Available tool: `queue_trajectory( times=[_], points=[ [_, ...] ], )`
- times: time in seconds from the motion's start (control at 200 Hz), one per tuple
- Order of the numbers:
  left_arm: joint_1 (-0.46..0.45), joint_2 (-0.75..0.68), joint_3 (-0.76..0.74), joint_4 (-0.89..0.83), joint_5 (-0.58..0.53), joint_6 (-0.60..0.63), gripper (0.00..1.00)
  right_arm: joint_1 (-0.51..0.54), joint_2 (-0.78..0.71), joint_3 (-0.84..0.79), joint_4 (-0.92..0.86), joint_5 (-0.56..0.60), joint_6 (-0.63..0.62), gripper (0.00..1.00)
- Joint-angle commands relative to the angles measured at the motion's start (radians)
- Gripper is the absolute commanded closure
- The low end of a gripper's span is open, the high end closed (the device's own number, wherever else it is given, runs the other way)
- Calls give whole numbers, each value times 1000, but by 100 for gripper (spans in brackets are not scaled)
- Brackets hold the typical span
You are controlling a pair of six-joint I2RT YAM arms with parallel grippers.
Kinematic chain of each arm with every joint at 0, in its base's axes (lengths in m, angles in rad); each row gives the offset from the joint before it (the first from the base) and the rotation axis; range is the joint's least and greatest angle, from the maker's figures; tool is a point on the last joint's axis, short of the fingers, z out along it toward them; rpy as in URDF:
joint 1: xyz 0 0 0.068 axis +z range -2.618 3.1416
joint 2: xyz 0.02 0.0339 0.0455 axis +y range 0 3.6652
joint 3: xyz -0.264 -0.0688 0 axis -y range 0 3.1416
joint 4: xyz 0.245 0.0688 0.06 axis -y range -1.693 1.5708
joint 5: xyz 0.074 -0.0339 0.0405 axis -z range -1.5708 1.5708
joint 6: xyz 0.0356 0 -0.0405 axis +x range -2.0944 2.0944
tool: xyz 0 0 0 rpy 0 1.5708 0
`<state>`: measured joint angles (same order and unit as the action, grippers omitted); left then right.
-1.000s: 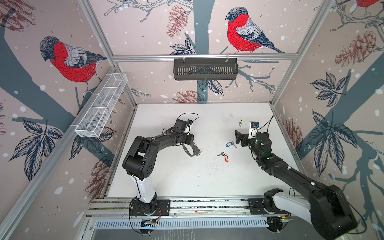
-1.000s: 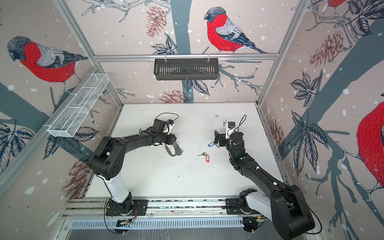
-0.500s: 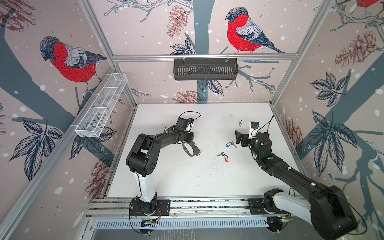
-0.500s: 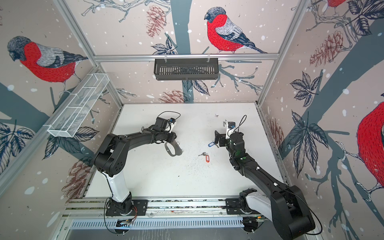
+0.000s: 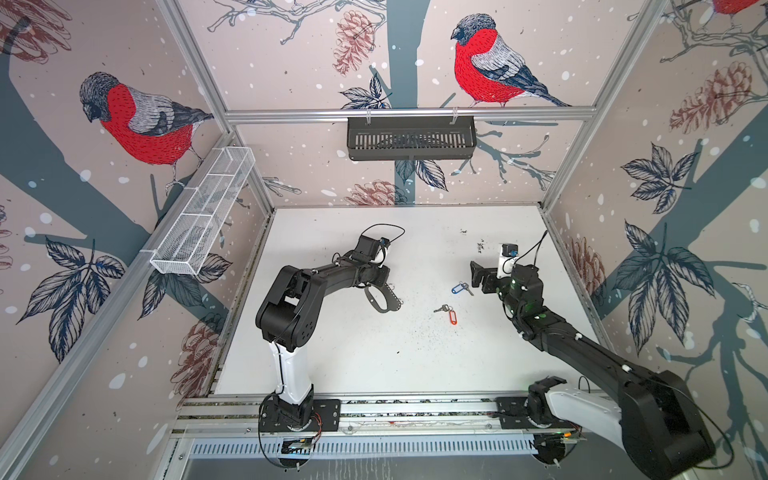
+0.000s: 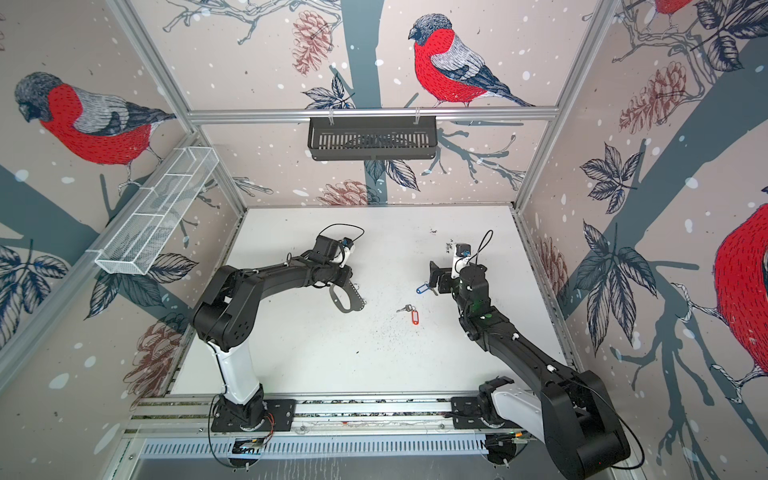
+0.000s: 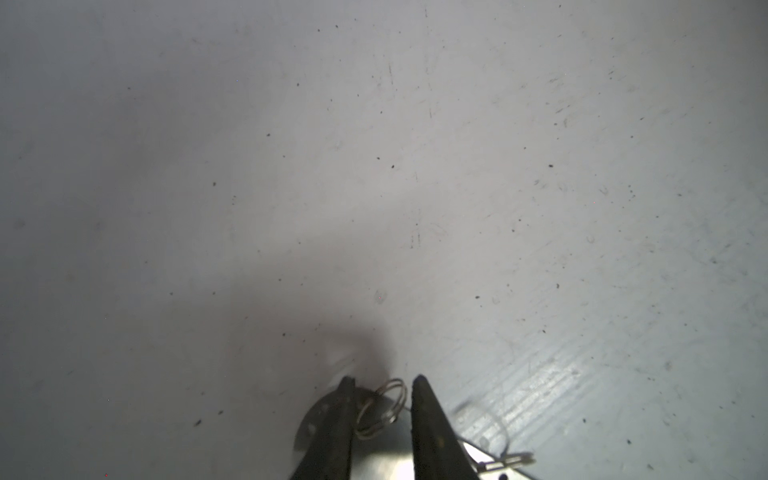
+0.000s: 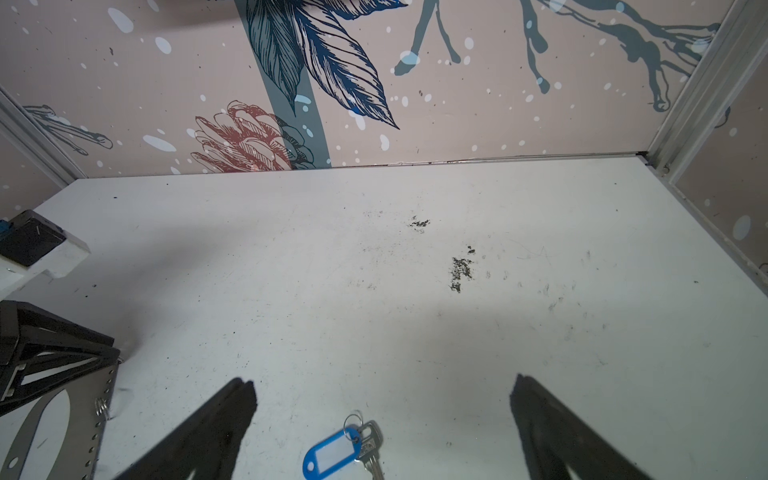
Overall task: Put the keys on the keyring
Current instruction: 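Close the left gripper on the edge of the metal keyring plate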
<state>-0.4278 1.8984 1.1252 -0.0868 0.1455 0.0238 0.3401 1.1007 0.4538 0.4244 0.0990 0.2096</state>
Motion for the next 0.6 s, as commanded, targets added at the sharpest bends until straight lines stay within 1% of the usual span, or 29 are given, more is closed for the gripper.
queue_trajectory(
  times=[0.0, 0.285, 0.485, 0.52, 0.595],
  points=[
    [-1, 4, 8, 3, -14, -13, 76, 1, 0, 0, 15, 11, -2, 0],
    [0, 4, 13, -2, -19, -19, 82, 2, 5, 3, 19, 14, -6, 0],
    [-1, 4, 18, -13, -37, -22, 84, 1, 9, 5, 20, 15, -7, 0],
    [0, 2, 18, -14, -42, -24, 82, 1, 9, 5, 21, 15, -6, 0],
    [-1, -7, 15, -8, -49, -31, 72, 1, 9, 3, 19, 15, -5, 0]
  ],
)
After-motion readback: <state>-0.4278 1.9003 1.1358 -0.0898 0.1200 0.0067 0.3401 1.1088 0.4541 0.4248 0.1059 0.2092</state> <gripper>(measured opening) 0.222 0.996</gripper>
